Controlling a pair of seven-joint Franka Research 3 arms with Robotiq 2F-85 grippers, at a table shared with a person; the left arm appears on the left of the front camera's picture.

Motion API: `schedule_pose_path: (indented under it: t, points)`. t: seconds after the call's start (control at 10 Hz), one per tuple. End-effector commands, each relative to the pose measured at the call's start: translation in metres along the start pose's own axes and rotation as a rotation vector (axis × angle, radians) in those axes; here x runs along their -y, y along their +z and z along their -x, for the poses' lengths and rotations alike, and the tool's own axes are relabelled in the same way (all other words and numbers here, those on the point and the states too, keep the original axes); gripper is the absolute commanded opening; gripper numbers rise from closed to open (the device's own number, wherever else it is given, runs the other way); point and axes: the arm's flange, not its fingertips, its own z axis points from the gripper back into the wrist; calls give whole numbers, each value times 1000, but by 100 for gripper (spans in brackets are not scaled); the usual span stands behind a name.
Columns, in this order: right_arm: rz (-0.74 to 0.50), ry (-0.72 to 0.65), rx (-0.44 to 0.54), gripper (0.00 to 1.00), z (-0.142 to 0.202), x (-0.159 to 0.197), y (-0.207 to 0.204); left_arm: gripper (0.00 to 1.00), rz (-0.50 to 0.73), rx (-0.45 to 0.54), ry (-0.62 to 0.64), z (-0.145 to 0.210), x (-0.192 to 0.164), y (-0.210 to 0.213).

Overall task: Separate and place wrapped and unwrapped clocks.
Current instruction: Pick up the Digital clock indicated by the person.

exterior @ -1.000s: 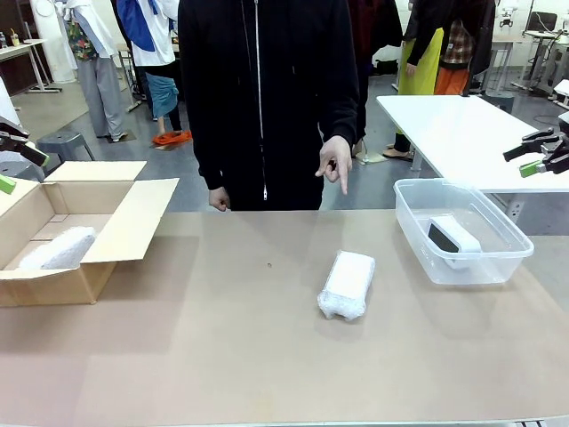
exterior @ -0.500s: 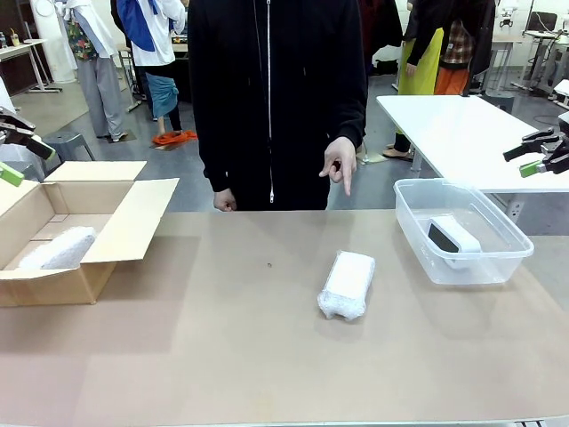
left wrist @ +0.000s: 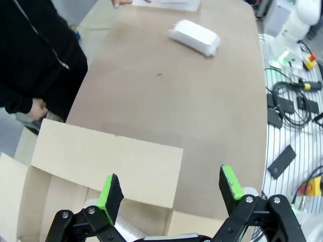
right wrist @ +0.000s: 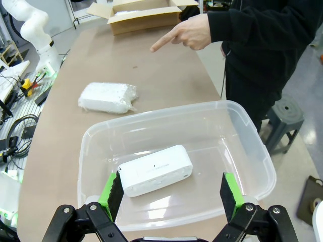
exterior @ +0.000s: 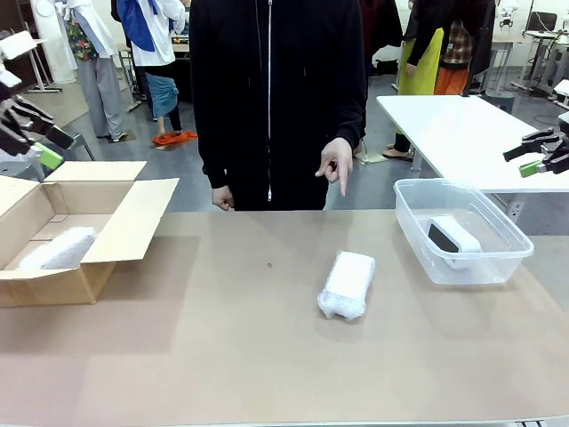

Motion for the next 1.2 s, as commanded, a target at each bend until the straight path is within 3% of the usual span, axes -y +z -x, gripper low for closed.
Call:
schedule_pose_path:
  t: [0.0,0.5,0.7,1.1]
  points:
    - [-3,2,6,100,-1,0,-2,100,-28,-57,134,-21,14,-22]
    - [-3,2,6,100,-1,0,-2,100,-55,-188,121,-83,39,-82]
    - [-3,2,6,100,-1,0,-2,100,-79,-253,168,-103,39,-110]
    - [-3,2,6,100,-1,0,-2,100,-141,-282,267,-150,39,-161]
